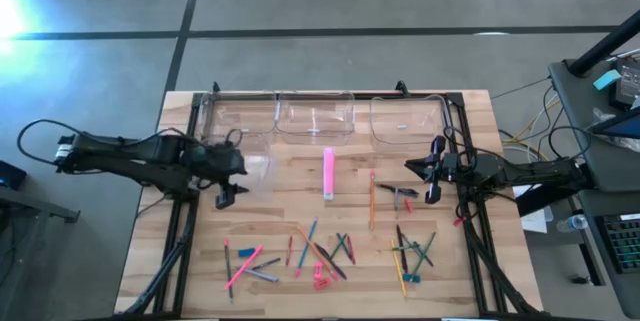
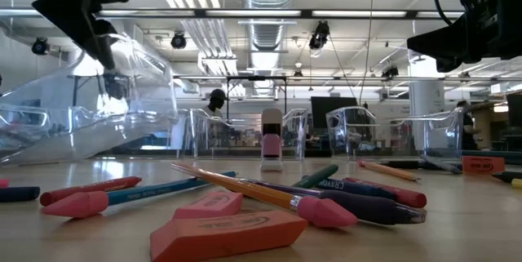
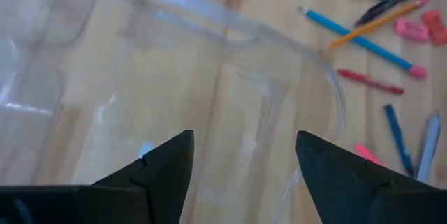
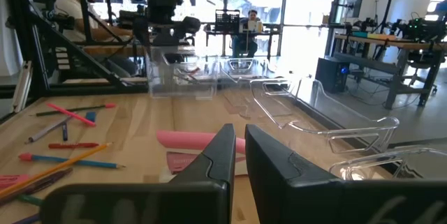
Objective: Sort crayons/erasers/pens/pencils in bins
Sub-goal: Adjust the bottom left transparent bin
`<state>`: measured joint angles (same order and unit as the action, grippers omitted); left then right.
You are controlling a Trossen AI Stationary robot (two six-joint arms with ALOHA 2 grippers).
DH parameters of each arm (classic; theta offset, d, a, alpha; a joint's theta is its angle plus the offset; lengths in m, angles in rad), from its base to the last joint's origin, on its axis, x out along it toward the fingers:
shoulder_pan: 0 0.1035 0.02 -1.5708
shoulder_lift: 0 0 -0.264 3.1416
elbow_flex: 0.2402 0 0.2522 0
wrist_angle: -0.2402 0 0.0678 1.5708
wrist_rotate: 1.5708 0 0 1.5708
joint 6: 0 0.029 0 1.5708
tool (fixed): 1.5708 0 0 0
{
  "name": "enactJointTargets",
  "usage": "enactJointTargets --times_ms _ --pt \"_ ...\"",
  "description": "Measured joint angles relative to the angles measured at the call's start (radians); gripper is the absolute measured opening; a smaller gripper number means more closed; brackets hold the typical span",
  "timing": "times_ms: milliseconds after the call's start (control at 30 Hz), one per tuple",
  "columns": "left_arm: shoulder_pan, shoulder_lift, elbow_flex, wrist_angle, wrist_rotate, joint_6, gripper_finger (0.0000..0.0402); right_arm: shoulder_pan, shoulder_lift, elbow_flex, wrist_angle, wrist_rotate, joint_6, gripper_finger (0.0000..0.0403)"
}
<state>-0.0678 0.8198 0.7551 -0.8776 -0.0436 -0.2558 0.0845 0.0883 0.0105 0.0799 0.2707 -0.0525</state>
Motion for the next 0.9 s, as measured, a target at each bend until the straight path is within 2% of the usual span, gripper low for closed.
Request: enactJointTargets --times_ms 300,533,633,833,900 --pt "-0.037 0.122 -0.006 0.030 0.028 0.000 0.0233 0.000 0.000 0.000 0.000 0.000 0.000 0.0027" --pt "-0.039 0.180 0.003 0.132 0.025 0.040 0.0192 0.000 0.000 0.000 0.000 0.000 0.000 0.0027" --pt "-0.039 0.178 0.006 0.216 -0.019 0.087 0.0177 0.000 0.000 0.000 0.000 0.000 0.000 0.0027" --pt "-0.039 0.164 0.013 0.272 -0.159 0.176 0.0168 0.000 0.000 0.000 0.000 0.000 0.000 0.0027" --pt "-0.038 0.163 0.024 0.354 -0.185 0.185 0.0168 0.000 0.000 0.000 0.000 0.000 0.000 0.0027"
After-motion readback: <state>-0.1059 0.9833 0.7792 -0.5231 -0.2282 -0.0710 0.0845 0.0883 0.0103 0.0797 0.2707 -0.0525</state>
